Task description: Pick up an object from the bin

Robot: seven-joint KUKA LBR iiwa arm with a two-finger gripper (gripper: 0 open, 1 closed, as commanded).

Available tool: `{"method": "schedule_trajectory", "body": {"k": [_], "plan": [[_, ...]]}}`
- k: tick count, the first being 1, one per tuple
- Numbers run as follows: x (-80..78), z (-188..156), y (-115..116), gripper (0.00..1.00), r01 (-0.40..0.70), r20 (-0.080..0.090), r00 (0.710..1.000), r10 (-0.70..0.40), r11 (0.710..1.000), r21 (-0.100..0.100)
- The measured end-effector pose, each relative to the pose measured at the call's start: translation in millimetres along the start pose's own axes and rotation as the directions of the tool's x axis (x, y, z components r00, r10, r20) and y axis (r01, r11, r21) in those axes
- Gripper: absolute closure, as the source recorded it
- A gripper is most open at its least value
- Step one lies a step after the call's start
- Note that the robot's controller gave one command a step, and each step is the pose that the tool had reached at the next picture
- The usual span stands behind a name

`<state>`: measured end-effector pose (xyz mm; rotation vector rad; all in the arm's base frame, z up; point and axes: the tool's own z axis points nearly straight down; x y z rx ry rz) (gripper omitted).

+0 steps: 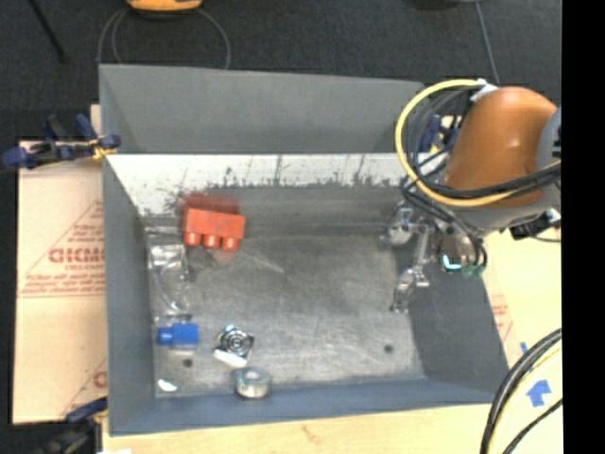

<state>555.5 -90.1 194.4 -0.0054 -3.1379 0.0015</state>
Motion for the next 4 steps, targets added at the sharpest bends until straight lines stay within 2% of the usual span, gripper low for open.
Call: {"method": "schedule_trajectory", "body": {"k": [1, 2, 3, 4], "plan": [[-69.2, 33.1, 92.8, 0.0, 0.101, 0.011, 0.995, -0.101, 0.995, -0.003], [-80.6, 83.1, 134.1, 0.0, 0.012, 0.003, 1.0, -0.012, 1.0, -0.004], [-98.1, 41.0, 170.1, 0.0, -0.026, 0.013, 1.0, 0.026, 1.0, -0.004], [-95.2, 78.9, 233.1, 0.0, -0.167, 0.004, 0.986, 0.167, 0.986, -0.005]]}}
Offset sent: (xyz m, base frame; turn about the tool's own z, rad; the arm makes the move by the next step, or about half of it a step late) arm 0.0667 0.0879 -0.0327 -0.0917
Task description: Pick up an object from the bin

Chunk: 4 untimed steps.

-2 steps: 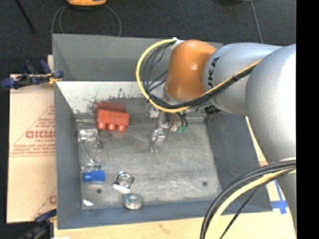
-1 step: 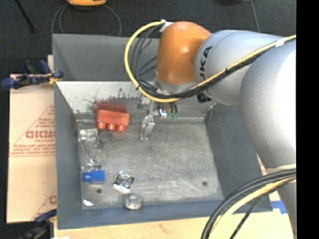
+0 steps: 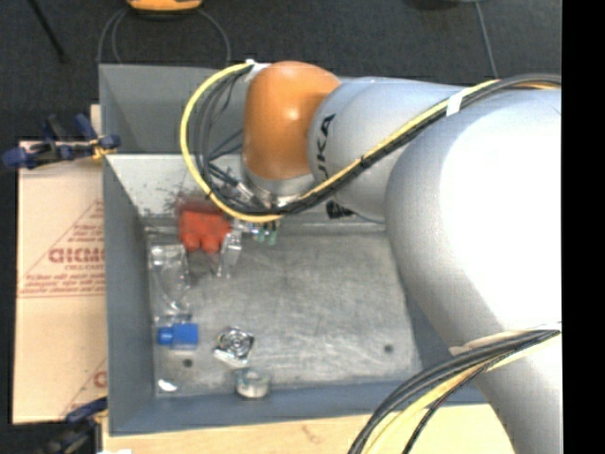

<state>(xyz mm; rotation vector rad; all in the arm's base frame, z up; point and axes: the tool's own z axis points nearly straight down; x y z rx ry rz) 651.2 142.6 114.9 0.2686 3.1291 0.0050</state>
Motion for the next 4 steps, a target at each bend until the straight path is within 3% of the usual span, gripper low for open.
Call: {"method": "schedule_trajectory", "body": {"k": [1, 2, 3, 4], "plan": [[-5.2, 10.9, 3.2, 0.0, 0.01, 0.021, 1.0, -0.01, 1.0, -0.004], [-2.0, 16.3, 6.6, 0.0, -0.102, 0.019, 0.995, 0.103, 0.995, -0.008], [-0.2, 28.5, -6.0, 0.0, -0.069, 0.008, 0.998, 0.069, 0.998, 0.0], [0.3, 30.4, -8.1, 1.0, -0.069, 0.005, 0.998, 0.069, 0.998, 0.003]]}}
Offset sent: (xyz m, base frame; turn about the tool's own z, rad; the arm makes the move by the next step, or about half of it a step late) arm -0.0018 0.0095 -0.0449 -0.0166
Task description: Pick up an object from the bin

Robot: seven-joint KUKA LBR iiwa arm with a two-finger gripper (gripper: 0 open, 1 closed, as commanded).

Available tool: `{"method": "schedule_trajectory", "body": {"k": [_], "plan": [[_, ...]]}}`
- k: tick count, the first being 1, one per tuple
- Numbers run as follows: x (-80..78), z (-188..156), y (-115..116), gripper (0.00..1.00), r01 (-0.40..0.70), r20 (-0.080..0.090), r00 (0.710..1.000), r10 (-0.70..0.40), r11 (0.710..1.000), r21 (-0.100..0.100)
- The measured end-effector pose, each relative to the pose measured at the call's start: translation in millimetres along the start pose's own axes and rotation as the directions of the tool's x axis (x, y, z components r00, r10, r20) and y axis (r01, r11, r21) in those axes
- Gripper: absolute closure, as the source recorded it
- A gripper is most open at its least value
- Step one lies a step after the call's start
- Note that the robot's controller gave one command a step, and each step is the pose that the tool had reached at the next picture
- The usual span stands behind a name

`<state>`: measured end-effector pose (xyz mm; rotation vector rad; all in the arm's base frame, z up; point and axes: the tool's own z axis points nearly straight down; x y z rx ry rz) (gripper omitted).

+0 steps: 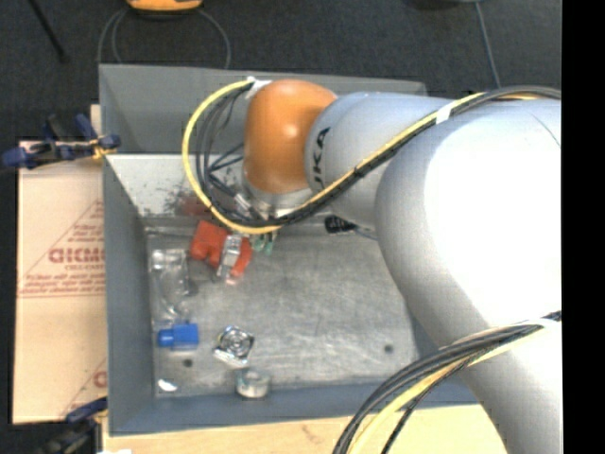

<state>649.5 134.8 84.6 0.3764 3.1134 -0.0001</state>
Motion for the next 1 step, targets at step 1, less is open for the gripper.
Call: {"method": "schedule_trajectory", "body": {"k": [1], "plan": [[17.4, -168.7, -12.0, 1.0, 0.559, 0.006, 0.829, -0.559, 0.829, 0.0]]}}
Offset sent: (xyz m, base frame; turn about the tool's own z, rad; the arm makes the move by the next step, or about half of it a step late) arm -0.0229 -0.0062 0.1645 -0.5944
